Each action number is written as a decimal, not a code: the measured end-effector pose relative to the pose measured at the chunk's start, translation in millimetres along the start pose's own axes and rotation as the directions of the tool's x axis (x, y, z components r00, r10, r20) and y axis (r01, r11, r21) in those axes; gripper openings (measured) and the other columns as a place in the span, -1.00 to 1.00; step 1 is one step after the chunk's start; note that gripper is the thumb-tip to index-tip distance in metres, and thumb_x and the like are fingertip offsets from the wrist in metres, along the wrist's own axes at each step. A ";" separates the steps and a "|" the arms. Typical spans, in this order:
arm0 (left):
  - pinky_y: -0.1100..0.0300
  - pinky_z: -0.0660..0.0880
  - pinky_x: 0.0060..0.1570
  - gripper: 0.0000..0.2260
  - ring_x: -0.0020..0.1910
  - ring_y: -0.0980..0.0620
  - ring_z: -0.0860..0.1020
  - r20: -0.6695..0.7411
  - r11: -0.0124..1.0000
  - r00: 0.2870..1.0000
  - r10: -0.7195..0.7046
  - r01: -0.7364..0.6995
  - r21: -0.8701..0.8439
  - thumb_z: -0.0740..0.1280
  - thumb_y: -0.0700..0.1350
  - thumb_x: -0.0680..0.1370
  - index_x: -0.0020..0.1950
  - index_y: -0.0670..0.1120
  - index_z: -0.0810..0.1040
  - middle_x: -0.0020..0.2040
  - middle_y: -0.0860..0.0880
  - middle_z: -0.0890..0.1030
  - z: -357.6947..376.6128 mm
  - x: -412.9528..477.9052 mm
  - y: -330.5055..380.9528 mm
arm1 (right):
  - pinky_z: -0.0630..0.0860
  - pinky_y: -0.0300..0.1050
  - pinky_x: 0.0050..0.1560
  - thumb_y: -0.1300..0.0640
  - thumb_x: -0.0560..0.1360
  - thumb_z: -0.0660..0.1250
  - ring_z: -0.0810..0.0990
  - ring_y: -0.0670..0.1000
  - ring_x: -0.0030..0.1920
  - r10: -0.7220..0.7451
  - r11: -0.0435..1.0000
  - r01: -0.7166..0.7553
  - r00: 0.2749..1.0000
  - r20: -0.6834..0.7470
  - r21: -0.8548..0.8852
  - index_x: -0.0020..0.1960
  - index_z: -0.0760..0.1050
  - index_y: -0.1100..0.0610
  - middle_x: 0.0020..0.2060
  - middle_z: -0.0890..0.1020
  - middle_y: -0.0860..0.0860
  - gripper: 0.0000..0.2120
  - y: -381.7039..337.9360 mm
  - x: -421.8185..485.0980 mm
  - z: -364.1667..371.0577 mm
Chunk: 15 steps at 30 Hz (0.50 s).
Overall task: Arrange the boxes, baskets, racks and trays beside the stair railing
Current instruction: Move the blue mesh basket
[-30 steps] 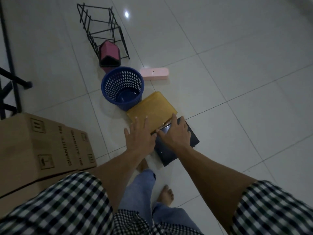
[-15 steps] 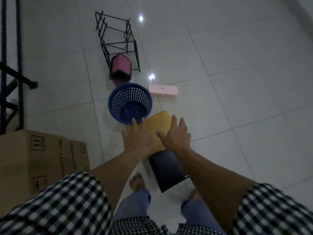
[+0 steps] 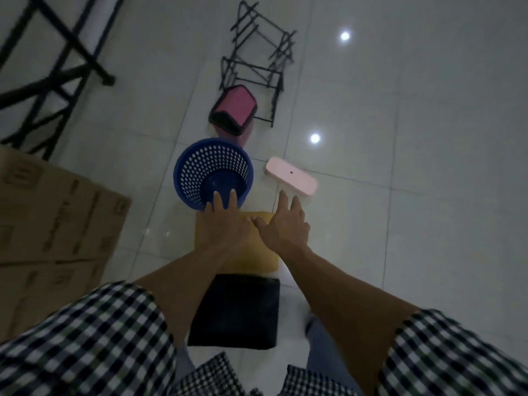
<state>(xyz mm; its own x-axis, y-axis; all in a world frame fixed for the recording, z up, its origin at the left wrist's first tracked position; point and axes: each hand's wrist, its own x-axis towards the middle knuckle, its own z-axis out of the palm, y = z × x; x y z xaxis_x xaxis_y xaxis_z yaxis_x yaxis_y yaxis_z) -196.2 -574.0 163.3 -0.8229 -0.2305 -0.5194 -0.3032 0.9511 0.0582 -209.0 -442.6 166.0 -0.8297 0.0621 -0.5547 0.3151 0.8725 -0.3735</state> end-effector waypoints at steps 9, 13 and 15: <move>-0.14 -0.03 0.48 -0.34 0.55 -0.21 -0.02 0.061 0.887 0.943 -0.326 0.328 -0.326 0.10 0.16 0.64 0.61 0.01 -0.16 0.60 -0.15 -0.09 35.2 3.4 95.4 | 0.19 0.29 0.46 -0.32 0.52 0.25 0.08 0.21 0.56 -0.258 0.933 0.291 0.951 0.169 -0.213 0.61 -0.06 0.02 0.60 0.01 0.14 -0.14 63.3 74.2 -49.5; -0.16 -0.02 0.48 -0.33 0.56 -0.20 -0.03 0.060 0.800 0.902 -0.427 0.408 -0.440 0.12 0.15 0.64 0.61 0.00 -0.18 0.60 -0.16 -0.10 46.6 36.7 92.2 | 0.18 0.28 0.47 -0.32 0.51 0.27 0.08 0.20 0.56 -0.325 0.888 0.381 0.916 0.237 -0.256 0.61 -0.07 0.01 0.61 0.00 0.12 -0.13 50.0 114.3 -36.5; -0.18 0.04 0.47 -0.33 0.54 -0.22 0.04 0.084 0.727 0.868 -0.490 0.459 -0.511 0.14 0.14 0.63 0.61 0.02 -0.14 0.59 -0.16 -0.05 58.6 58.5 81.6 | 0.23 0.26 0.46 -0.32 0.50 0.27 0.11 0.19 0.55 -0.355 0.869 0.422 0.896 0.268 -0.259 0.61 -0.09 0.00 0.60 0.03 0.11 -0.12 41.0 136.8 -21.9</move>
<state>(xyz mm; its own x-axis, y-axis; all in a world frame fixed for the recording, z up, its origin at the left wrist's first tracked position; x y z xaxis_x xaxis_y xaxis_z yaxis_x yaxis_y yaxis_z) -241.0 -497.9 87.7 -0.5254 -0.6489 -0.5504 -0.8439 0.4802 0.2394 -319.7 -387.6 91.1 -0.7314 -0.3838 -0.5637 -0.1953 0.9099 -0.3660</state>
